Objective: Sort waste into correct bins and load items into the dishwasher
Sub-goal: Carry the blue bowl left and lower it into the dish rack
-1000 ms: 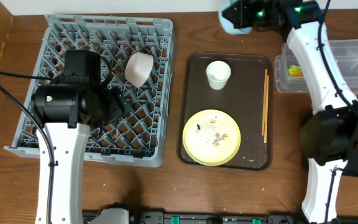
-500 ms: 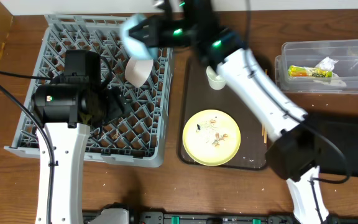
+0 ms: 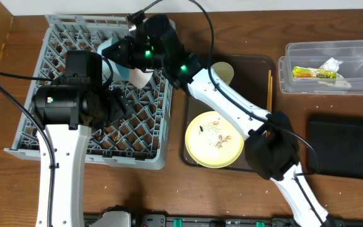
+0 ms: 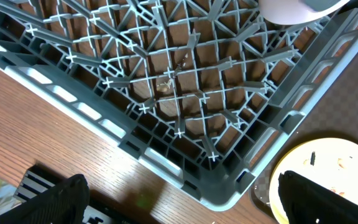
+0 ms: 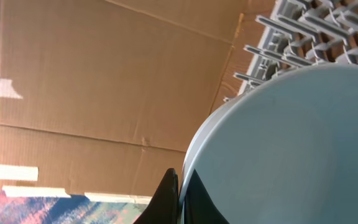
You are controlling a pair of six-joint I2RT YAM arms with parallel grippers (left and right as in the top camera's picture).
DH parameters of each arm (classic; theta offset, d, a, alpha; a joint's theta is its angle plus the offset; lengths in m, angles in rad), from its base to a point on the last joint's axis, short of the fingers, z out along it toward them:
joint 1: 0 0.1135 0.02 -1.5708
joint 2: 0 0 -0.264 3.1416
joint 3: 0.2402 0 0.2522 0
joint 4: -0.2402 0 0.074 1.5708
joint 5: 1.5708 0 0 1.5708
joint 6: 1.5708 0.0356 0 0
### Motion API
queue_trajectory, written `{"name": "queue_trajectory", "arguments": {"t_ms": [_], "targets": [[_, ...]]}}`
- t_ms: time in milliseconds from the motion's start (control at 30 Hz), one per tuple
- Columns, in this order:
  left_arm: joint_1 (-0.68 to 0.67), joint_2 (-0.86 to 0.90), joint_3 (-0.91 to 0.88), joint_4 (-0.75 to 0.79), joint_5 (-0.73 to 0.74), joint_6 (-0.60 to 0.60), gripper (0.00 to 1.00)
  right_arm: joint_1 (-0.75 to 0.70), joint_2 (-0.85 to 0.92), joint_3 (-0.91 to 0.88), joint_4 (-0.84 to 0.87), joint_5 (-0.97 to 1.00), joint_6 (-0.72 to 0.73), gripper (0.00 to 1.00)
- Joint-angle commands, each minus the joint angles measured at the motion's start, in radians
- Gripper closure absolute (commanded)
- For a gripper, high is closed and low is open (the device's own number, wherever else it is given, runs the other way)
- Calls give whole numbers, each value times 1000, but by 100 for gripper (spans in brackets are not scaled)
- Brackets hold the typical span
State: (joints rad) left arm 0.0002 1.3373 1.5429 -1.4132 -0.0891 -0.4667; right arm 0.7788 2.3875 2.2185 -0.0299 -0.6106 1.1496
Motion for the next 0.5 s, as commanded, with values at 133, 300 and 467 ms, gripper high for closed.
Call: {"name": "queue_trajectory", "arguments": {"t_ms": [133, 300, 467], "targets": [[5, 2, 0, -3, -13, 13, 2, 90, 4, 10, -132, 91, 65, 99], [5, 2, 0, -3, -13, 13, 2, 129, 23, 9, -70, 117, 70, 99], [5, 2, 0, -3, -13, 13, 2, 125, 37, 6, -71, 164, 127, 99]]}}
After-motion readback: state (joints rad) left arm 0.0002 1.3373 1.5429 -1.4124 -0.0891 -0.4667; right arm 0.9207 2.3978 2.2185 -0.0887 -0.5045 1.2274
